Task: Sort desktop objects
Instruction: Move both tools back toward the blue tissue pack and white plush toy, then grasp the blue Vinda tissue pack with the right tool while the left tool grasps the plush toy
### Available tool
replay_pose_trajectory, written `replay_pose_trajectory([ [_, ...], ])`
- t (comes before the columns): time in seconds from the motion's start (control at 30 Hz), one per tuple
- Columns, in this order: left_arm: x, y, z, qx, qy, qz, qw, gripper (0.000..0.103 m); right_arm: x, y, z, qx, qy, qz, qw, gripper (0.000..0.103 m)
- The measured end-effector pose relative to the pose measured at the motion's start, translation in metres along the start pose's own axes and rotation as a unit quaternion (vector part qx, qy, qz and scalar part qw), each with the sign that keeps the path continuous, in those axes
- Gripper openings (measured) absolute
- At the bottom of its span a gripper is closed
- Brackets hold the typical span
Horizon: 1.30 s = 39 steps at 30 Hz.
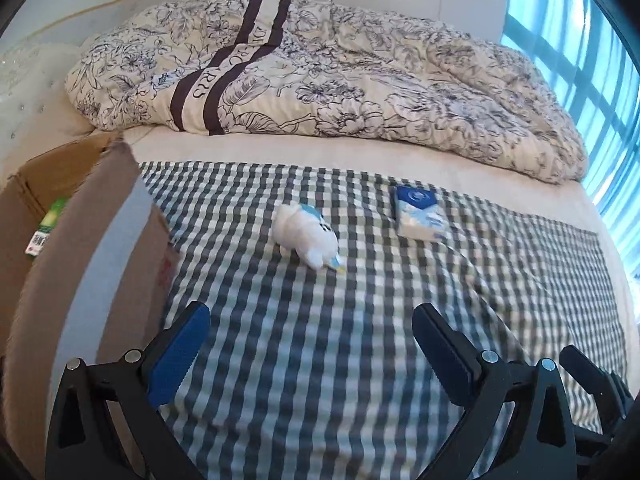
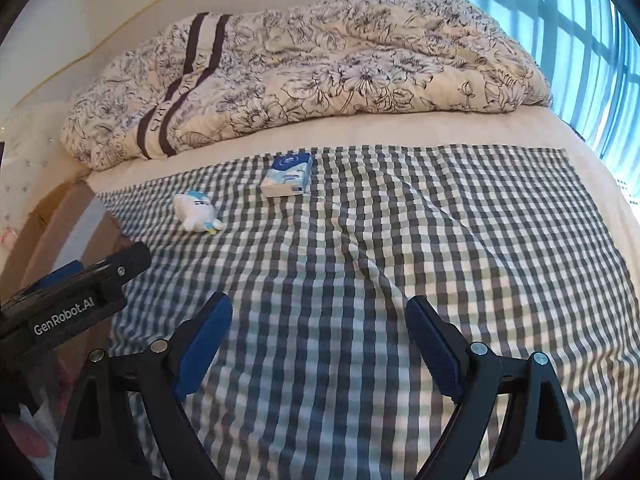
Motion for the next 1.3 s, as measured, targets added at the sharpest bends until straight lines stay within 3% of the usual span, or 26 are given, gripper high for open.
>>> replay_pose_trajectory([
  [0.2, 0.047, 0.009, -0.013, -0.033, 0.011, -0.011, 0.9993, 0.103, 0.037, 0.017, -0.005, -0.008, 0.002, 0.003, 1.000, 0.089],
  [0.37, 0.079, 0.003, -0.027, -0.062, 0.046, 0.009, 0.9970, 0.103, 0.065, 0.031, -0.005, 0.009, -0.005, 0.052, 0.999, 0.089],
  [0.57, 0.098, -0.001, -0.036, -0.089, 0.057, 0.016, 0.9943, 0.103, 0.112, 0.029, -0.016, 0.003, -0.011, 0.036, 0.999, 0.089],
  [0.7, 0.104, 0.007, -0.041, -0.114, 0.040, 0.020, 0.9925, 0.103, 0.130, 0.039, -0.025, -0.025, -0.030, 0.041, 0.998, 0.088],
  [1.0, 0.113, 0.029, -0.051, -0.162, 0.014, 0.041, 0.9859, 0.103, 0.154, 0.065, -0.028, 0.009, 0.007, 0.056, 0.998, 0.088],
  [1.07, 0.124, 0.035, -0.051, -0.161, 0.007, 0.027, 0.9866, 0.103, 0.158, 0.069, -0.030, 0.016, 0.013, 0.056, 0.998, 0.088],
  [1.13, 0.140, 0.035, -0.051, -0.169, -0.028, 0.010, 0.9851, 0.103, 0.165, 0.075, -0.030, 0.028, 0.017, 0.051, 0.998, 0.088],
  [1.3, 0.138, 0.037, -0.047, -0.167, -0.048, 0.039, 0.9841, 0.103, 0.194, 0.080, -0.026, 0.047, 0.006, 0.029, 0.998, 0.089],
])
Point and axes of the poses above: each gripper's, at about its wrist camera, not at the fingertips, and x roughly the way its jaws point, z to its right, y to its top, the point moved 5 cm from there along x, roughly the way its jaws point, and after that the axes turned 3 degrees about z, right-handed, at the moved point
